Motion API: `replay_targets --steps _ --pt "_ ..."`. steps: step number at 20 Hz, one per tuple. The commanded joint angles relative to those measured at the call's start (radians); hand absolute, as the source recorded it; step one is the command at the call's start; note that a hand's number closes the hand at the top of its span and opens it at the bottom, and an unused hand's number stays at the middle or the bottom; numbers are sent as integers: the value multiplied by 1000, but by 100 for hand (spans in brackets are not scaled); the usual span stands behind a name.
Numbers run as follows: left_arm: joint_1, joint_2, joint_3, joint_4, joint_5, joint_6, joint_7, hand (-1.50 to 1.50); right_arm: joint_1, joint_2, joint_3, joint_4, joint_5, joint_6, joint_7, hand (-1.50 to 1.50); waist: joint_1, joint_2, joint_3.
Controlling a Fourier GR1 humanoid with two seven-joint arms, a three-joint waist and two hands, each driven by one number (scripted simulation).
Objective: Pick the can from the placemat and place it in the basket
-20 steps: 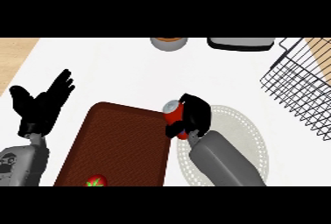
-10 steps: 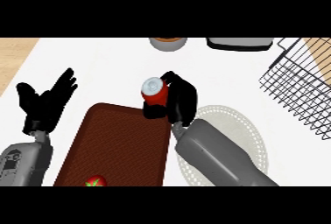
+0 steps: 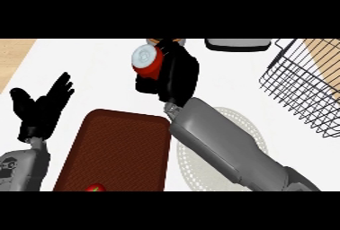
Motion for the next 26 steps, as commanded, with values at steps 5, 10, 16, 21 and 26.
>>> replay_targets --steps 5,10,16,21,26 --pt "20 14 20 -11 14 -10 15 0 -161 -21 -177 6 131 170 217 150 -18 -1 0" --pt "-14 40 41 11 23 -26 10 0 -228 -116 -303 40 133 211 150 150 -18 3 0" --pt "23 3 15 -37 12 -6 31 0 -296 -148 -397 141 205 240 155 150 -7 4 0" --pt "50 -1 9 -94 19 -8 63 0 -204 -244 -423 155 245 273 107 150 -16 0 1" --pt "87 -6 14 -27 -4 -21 -48 0 -140 -316 -512 161 223 225 28 150 -16 6 1"
